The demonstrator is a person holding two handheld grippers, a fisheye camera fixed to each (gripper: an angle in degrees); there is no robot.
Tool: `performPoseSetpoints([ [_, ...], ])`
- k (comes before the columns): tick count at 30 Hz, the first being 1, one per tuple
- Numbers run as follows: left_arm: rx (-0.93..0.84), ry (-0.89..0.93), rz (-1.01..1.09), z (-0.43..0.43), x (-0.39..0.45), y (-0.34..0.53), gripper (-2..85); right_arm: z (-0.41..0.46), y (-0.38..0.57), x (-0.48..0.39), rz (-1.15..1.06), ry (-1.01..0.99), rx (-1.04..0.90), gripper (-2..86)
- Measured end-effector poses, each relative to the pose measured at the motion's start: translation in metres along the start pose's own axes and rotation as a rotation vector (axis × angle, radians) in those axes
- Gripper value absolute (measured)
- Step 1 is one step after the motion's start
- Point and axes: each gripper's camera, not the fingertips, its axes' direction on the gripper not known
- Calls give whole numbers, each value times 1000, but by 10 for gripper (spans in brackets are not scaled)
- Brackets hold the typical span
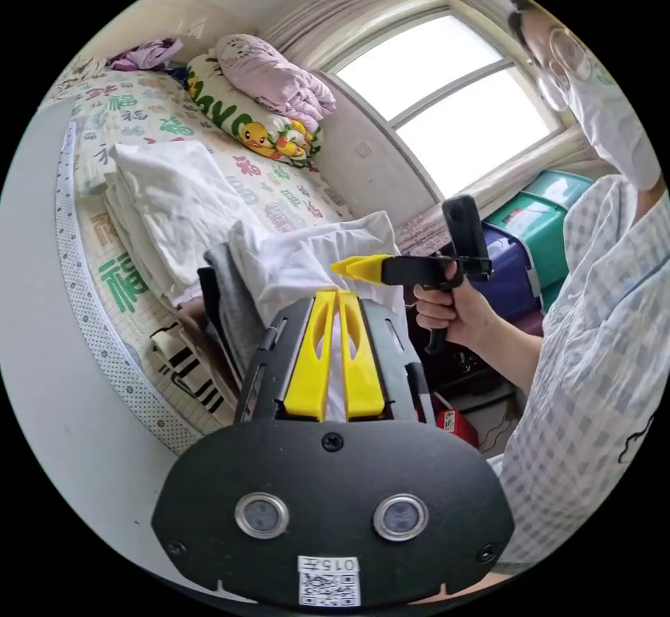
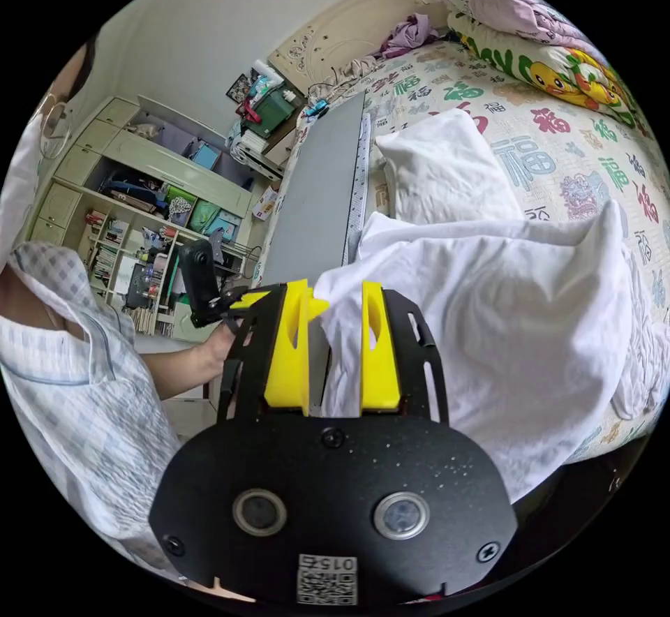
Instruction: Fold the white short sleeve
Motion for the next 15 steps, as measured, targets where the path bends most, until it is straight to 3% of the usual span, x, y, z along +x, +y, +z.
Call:
performPoseSetpoints([
  [15,-133,-65,269,27,55,54,-5,22,101,67,221,-35,-58,98],
])
